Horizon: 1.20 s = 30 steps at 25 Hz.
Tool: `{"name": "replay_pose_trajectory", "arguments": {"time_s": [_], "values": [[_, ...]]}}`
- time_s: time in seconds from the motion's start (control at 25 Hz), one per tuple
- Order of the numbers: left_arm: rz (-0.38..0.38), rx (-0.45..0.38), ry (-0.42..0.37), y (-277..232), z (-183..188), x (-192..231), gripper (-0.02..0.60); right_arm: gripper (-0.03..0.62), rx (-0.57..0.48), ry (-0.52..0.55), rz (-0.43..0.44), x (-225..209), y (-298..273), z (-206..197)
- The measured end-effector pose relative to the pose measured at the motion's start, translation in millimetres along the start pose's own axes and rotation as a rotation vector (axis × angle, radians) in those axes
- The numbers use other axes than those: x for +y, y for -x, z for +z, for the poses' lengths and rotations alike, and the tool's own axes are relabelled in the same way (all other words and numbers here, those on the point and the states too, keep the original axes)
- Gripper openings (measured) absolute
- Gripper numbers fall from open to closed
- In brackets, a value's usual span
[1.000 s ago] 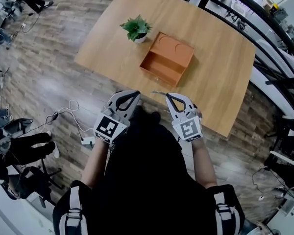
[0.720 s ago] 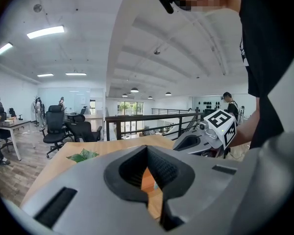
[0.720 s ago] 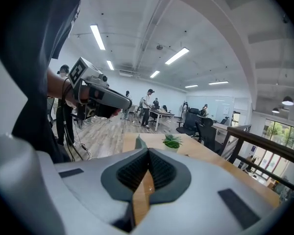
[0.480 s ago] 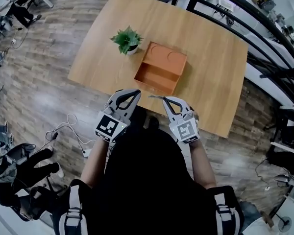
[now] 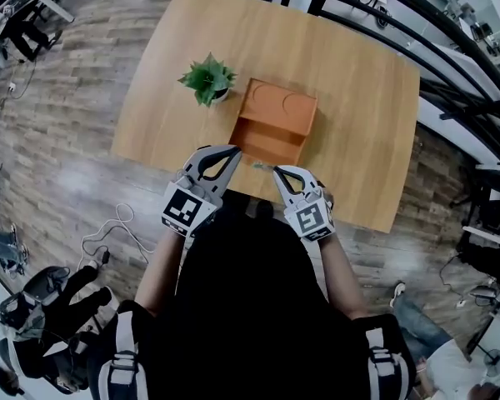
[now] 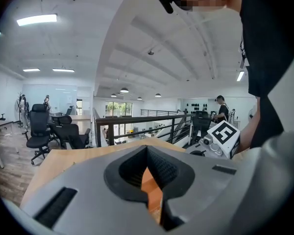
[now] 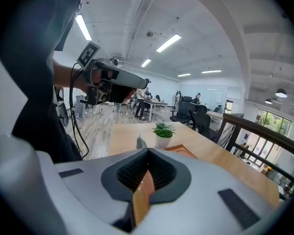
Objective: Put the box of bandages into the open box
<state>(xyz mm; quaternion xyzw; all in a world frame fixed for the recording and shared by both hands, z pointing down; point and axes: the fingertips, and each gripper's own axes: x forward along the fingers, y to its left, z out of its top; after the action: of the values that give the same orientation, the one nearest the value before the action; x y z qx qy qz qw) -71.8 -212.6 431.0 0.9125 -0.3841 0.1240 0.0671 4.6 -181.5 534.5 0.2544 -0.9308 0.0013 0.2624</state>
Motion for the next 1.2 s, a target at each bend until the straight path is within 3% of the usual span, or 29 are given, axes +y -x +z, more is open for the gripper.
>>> {"name": "replay_pose_trajectory", "arguments": {"time_s": [0.56,1.2], "values": [[-0.079,0.031,-0.005,-32.0,-7.0,43.7,0.020,0.025,0.078,-0.151,-0.025,-23.7,-51.3,-44.5],[-0.141,0.045,-0.005,-49.7,-13.0,62.9,0.020,0.025,0.189,-0.206,-0.017,-26.2,-86.1,-87.1]]}}
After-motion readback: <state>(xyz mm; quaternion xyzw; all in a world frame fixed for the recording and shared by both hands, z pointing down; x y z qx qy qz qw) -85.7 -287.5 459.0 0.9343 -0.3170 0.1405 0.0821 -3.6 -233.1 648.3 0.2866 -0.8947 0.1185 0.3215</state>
